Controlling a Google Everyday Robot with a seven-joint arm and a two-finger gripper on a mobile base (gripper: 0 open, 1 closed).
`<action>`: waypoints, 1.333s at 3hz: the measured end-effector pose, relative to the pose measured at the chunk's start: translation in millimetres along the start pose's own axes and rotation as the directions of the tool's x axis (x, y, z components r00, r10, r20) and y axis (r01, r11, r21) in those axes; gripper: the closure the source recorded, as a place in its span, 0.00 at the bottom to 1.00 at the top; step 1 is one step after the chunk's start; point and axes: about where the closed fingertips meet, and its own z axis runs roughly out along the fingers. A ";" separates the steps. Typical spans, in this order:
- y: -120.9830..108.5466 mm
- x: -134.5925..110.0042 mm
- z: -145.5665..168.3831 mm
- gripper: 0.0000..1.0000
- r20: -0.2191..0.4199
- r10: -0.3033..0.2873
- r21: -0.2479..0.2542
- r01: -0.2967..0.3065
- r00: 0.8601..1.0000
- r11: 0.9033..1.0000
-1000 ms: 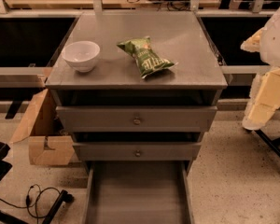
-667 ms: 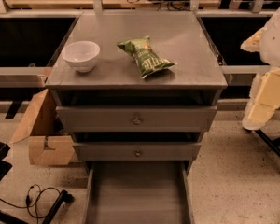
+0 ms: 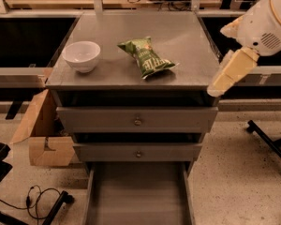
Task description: Place green jalapeno chip bag into bottom drawer
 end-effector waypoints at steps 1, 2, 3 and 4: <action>-34.8 -35.7 43.0 0.00 0.190 0.036 -0.007 -0.035 0.981 0.999; -72.0 -63.4 96.0 0.00 0.288 0.077 0.008 -0.083 0.954 0.997; -107.8 -82.5 144.1 0.00 0.287 0.102 0.031 -0.116 0.953 0.993; -132.2 -99.9 186.5 0.00 0.232 0.125 0.037 -0.137 0.965 0.990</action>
Offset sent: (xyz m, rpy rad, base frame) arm 0.1940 0.0955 -0.0548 0.3849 -0.1474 -0.0502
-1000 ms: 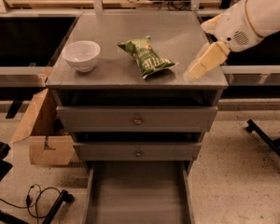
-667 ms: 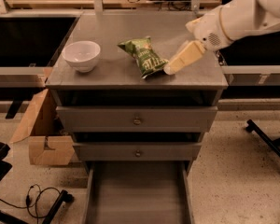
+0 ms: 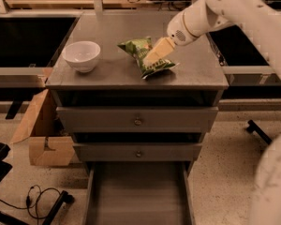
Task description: Place green jalapeno chip bag into bottom drawer
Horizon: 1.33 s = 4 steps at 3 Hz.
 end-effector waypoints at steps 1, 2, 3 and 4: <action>0.6 -4.7 37.0 0.18 -0.034 0.036 -0.045 -0.038 0.999 0.998; 16.5 -14.7 50.3 0.41 -0.058 0.027 -0.111 -0.033 0.998 0.993; 19.1 -14.6 51.4 0.65 -0.063 0.024 -0.121 -0.032 0.998 0.992; 19.1 -14.6 51.5 0.88 -0.063 0.024 -0.121 -0.032 0.998 0.992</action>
Offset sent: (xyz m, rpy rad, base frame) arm 0.0068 0.0661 -0.0257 -0.0235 0.1802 0.1019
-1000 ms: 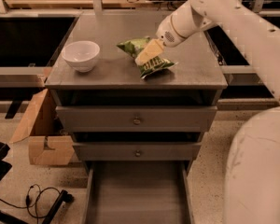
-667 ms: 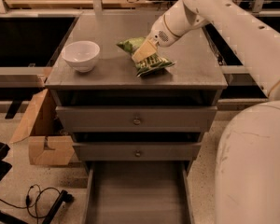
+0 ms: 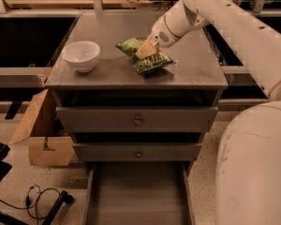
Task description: Place green jalapeno chip bag into bottom drawer
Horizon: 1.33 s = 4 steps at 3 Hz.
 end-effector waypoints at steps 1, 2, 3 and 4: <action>0.4 -5.5 -27.6 1.00 -0.007 -0.020 0.029 0.020 1.000 0.999; 15.8 -3.5 -97.6 1.00 -0.023 -0.038 0.116 0.041 0.999 0.992; 69.6 18.0 -169.3 1.00 -0.061 -0.018 0.161 0.028 0.998 0.987; 136.0 34.6 -218.4 1.00 -0.043 -0.041 0.178 0.048 0.998 0.983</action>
Offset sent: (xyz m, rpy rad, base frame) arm -0.1690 -0.0965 0.1871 -0.1651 -0.2211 -0.0993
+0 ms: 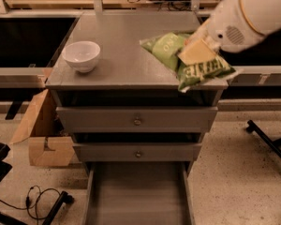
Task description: Place green jalapeno chip bag into bottom drawer
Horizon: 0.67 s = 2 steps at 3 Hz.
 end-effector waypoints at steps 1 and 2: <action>50.4 22.1 -25.9 1.00 0.076 -0.008 0.018 0.007 0.997 1.000; 79.7 138.6 13.2 1.00 0.066 0.182 0.005 -0.183 0.981 0.983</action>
Offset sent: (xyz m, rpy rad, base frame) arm -0.1612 -0.1099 -0.3393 0.1936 0.3696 -0.2685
